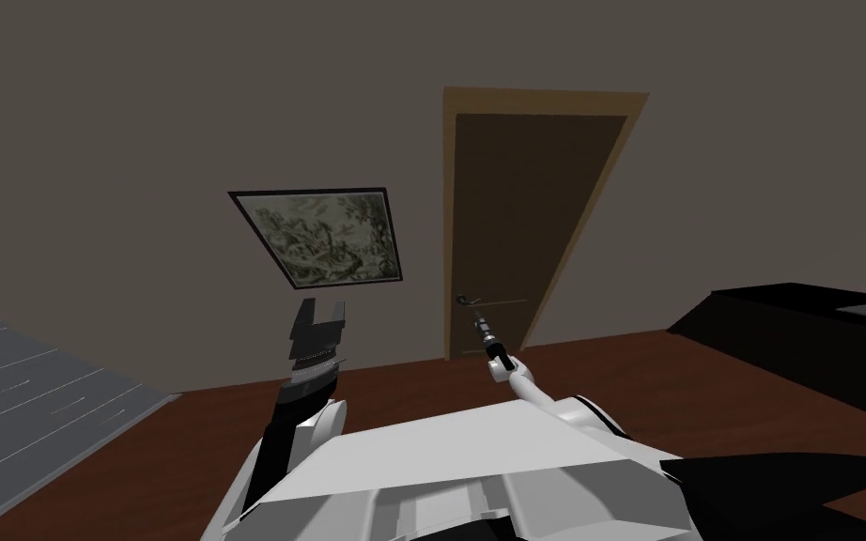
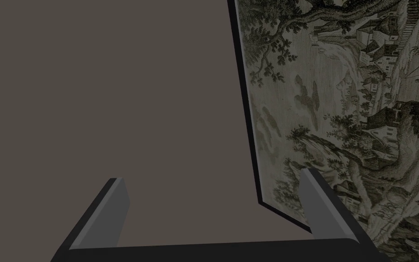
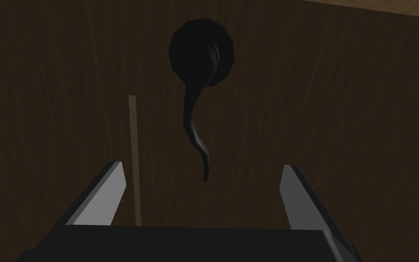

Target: Pull the door open

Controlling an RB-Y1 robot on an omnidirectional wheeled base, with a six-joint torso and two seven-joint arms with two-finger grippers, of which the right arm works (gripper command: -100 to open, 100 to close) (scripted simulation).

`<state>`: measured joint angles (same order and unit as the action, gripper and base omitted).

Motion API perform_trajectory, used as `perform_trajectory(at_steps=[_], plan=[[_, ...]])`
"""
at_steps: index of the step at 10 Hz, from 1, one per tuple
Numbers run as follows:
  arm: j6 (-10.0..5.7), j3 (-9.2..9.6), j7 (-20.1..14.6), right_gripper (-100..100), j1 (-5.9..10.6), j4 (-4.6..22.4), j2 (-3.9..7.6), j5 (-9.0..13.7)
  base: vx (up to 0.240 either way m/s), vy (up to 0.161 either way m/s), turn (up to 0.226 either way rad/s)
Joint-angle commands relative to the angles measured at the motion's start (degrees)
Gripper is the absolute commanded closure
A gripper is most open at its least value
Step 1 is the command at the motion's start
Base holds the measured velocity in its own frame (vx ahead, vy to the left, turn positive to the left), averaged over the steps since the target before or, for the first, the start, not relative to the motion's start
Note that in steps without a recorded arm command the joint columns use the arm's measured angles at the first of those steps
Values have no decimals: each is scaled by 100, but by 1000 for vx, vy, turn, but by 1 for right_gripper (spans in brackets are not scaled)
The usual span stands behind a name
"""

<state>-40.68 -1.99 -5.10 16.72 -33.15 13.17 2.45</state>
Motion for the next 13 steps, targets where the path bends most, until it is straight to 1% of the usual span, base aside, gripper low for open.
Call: perform_trajectory(at_steps=[1, 2, 3, 5, 6, 7, 8, 11, 12, 13], plan=[[-34, -2, -24, -100, 77, 166, 19, 9, 28, -33, 41], [-10, -1, -14, -100, 40, 85, 11, 5, 11, -14, 7], [-93, -48, -124, -100, -37, 145, 156, 45, 106, 58, 164], [-93, -48, -124, -100, -37, 145, 156, 45, 107, 31, 33], [-146, -78, -194, -100, -91, 178, 250, 70, 90, 16, 106], [-237, -131, -316, -100, -186, 234, 415, 115, 168, 56, 217], [-269, -150, -359, -100, -219, 255, 473, 130, 196, 42, 136], [-449, -254, -600, -100, -404, 367, 797, 218, 195, 46, 161], [-494, -280, -660, -100, -450, 394, 877, 239, 175, 41, 116], [-494, -280, -660, -100, -450, 394, 877, 239, 110, 17, 35]])
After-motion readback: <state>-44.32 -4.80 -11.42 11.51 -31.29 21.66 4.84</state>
